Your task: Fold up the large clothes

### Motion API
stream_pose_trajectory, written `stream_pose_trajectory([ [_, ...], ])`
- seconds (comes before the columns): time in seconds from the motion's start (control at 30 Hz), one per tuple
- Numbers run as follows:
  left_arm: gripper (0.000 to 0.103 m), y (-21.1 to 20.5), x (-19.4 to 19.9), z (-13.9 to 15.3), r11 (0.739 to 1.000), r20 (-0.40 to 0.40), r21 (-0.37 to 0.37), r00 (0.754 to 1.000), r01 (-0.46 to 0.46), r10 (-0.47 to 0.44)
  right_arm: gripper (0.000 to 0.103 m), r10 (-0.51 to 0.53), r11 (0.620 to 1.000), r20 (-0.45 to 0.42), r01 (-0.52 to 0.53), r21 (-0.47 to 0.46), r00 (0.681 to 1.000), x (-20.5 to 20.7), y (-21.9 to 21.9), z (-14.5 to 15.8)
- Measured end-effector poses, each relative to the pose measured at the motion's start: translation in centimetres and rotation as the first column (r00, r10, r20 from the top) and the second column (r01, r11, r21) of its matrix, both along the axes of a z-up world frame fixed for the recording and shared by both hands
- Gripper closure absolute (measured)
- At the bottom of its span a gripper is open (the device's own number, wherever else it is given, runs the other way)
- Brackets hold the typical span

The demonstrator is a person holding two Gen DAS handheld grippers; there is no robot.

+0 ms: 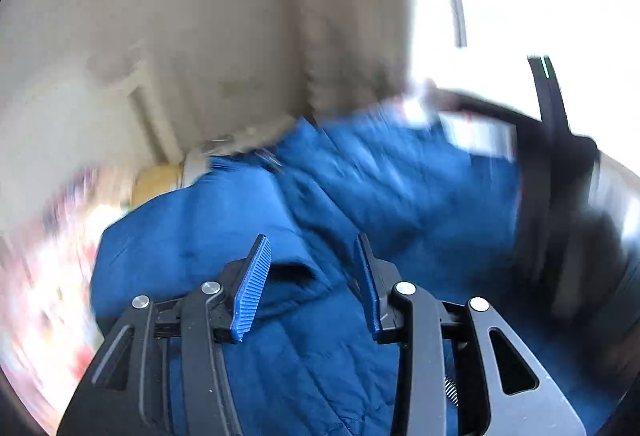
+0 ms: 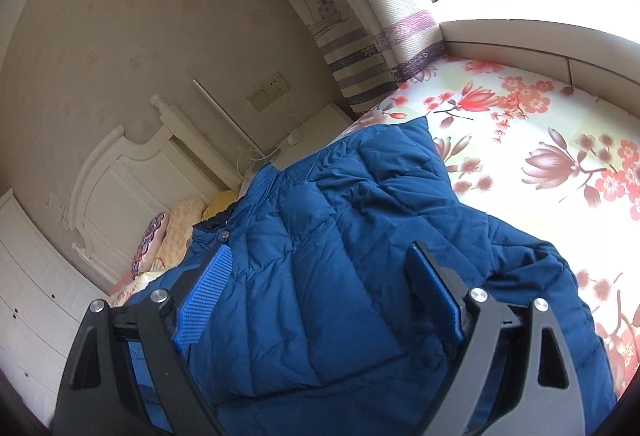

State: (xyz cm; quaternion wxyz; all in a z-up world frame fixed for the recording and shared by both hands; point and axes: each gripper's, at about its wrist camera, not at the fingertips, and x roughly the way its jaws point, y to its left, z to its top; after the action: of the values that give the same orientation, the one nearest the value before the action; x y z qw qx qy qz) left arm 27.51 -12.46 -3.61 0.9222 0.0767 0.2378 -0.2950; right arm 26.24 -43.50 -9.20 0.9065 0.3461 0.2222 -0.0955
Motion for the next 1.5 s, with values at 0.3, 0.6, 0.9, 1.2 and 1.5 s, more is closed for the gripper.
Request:
stream_pose_trajectory([
  [0.3,0.055,17.3,7.2,-5.2,0.676,-0.494,-0.38,0.757,-0.631,0.429,0.015,0.032,0.997,-0.036,-0.035,-0.066,0.999,0.9,1.3,0.1],
  [0.6,0.045,13.4,9.1,-6.3,0.803,-0.436,-0.06,0.739,-0.593,0.513,0.015,0.051,0.99,-0.062,-0.058,-0.125,0.997,1.5,2.5,0.1],
  [0.9,0.036,15.7,8.3,-6.5,0.742,-0.433,-0.165,0.724,-0.65,0.537,0.023,0.41,0.774,0.051,-0.318,-0.547,0.911,0.2,14.1,4.5],
  [1.2,0.033,23.9,3.5,-5.6,0.366,-0.405,-0.364,0.499,-0.857,0.766,0.022,0.624,0.384,-0.294,-0.611,-0.692,0.724,4.7,27.2,3.8],
  [1.5,0.02,20.5,4.1,-4.3,0.482,-0.247,-0.271,0.544,-0.833,0.802,0.065,0.581,0.317,-0.407,-0.657,-0.684,0.705,8.9,32.8,1.5],
])
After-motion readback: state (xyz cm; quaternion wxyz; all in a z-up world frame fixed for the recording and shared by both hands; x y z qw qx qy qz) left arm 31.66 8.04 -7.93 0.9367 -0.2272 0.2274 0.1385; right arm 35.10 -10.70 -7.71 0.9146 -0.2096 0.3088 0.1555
